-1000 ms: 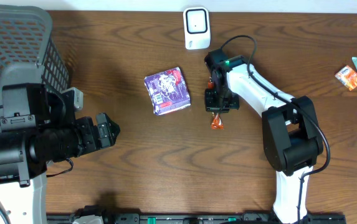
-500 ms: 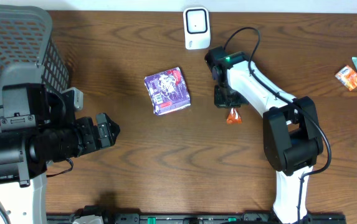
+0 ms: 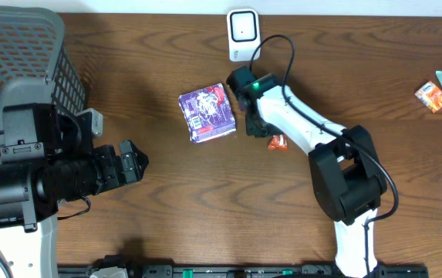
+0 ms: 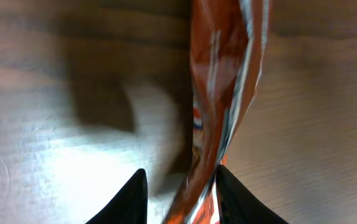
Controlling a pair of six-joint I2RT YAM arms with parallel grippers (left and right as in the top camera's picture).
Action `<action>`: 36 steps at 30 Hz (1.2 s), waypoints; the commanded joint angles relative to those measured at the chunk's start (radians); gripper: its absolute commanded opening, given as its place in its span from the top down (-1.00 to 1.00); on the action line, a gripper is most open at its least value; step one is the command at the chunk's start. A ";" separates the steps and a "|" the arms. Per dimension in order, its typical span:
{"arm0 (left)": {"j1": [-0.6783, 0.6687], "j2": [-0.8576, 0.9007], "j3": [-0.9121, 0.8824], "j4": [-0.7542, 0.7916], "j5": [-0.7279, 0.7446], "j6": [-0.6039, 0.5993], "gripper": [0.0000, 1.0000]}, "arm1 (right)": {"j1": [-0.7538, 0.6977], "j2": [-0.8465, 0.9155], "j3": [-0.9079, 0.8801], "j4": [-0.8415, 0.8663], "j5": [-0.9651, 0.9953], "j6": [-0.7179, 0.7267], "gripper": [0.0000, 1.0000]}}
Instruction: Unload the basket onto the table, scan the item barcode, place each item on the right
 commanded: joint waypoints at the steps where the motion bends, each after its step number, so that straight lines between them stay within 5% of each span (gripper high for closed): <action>1: 0.003 0.001 -0.002 -0.003 0.005 0.005 -0.96 | -0.016 0.011 0.040 -0.056 0.041 0.086 0.39; 6: 0.003 0.001 -0.002 -0.003 0.005 0.005 -0.96 | -0.108 0.008 0.152 -0.174 -0.106 0.071 0.44; 11: 0.003 0.001 -0.002 -0.003 0.005 0.005 -0.96 | -0.242 0.008 0.217 -0.171 -0.505 -0.243 0.34; 15: 0.003 0.001 -0.002 -0.003 0.005 0.005 -0.96 | -0.343 0.009 0.206 -0.185 -0.695 -0.322 0.13; 17: 0.003 0.001 -0.002 -0.003 0.005 0.005 -0.96 | -0.383 0.009 0.186 -0.187 -0.732 -0.322 -0.06; 28: 0.003 0.001 -0.002 -0.003 0.005 0.005 -0.96 | -0.425 0.009 -0.088 -0.056 -0.801 -0.321 -0.10; 36: 0.003 0.001 -0.002 -0.003 0.005 0.005 -0.96 | -0.418 0.009 -0.160 0.063 -0.844 -0.306 0.21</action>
